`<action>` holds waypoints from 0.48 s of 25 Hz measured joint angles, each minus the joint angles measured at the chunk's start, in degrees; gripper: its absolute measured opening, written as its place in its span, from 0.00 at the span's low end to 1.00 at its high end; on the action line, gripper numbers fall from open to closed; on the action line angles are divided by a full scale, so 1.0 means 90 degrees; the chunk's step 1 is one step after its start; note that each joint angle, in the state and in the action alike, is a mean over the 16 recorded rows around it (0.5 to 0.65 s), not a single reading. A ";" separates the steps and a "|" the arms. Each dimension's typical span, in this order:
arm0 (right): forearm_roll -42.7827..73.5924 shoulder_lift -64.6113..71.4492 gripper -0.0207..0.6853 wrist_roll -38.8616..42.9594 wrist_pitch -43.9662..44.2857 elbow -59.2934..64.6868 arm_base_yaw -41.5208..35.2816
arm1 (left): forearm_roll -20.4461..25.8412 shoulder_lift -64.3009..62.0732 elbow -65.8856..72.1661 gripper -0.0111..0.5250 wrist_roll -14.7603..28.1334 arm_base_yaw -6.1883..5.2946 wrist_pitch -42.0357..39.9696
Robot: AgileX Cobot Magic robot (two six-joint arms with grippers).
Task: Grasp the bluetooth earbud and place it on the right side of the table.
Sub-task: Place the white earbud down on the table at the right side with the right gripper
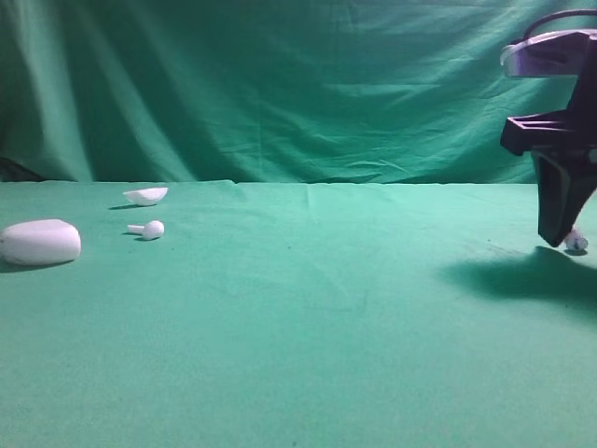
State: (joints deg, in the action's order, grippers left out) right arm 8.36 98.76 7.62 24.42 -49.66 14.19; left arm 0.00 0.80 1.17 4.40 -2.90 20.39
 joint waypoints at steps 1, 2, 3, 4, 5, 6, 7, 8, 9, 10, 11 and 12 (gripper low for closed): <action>0.0000 0.0003 0.41 -0.0002 0.0003 0.0000 0.0000 | 0.0000 0.0000 0.0000 0.02 0.0000 0.0000 0.0000; 0.0000 0.0006 0.44 -0.0002 0.0010 -0.0001 0.0000 | 0.0000 0.0000 0.0000 0.02 0.0000 0.0000 0.0000; -0.0001 0.0007 0.47 -0.0003 0.0022 -0.0002 0.0000 | 0.0000 0.0000 0.0000 0.02 0.0000 0.0000 0.0000; -0.0002 0.0007 0.49 -0.0004 0.0042 -0.0006 0.0000 | 0.0000 0.0000 0.0000 0.02 0.0000 0.0000 0.0000; -0.0005 0.0004 0.52 -0.0004 0.0072 -0.0014 0.0000 | 0.0000 0.0000 0.0000 0.02 0.0000 0.0000 0.0000; -0.0008 -0.0002 0.55 -0.0004 0.0117 -0.0029 0.0000 | 0.0000 0.0000 0.0000 0.02 0.0000 0.0000 0.0000; -0.0012 -0.0015 0.57 -0.0004 0.0176 -0.0049 0.0000 | 0.0000 0.0000 0.0000 0.02 0.0000 0.0000 0.0000; -0.0017 -0.0036 0.59 -0.0004 0.0245 -0.0077 0.0000 | 0.0000 0.0000 0.0000 0.02 0.0000 0.0000 0.0000; -0.0024 -0.0065 0.60 -0.0004 0.0327 -0.0113 0.0000 | 0.0000 0.0000 0.0000 0.02 0.0000 0.0000 0.0000; -0.0034 -0.0110 0.61 -0.0005 0.0419 -0.0154 0.0000 | 0.0000 0.0000 0.0000 0.02 0.0000 0.0000 0.0000; -0.0047 -0.0171 0.62 -0.0009 0.0518 -0.0198 0.0000 | 0.0000 0.0000 0.0000 0.02 0.0000 0.0000 0.0000; -0.0064 -0.0247 0.62 -0.0013 0.0622 -0.0244 0.0000 | 0.0000 0.0000 0.0000 0.02 0.0000 0.0000 0.0000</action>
State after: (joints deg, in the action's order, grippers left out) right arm 7.78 96.54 7.50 30.02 -51.86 14.19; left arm 0.00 0.80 1.17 4.40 -2.90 20.39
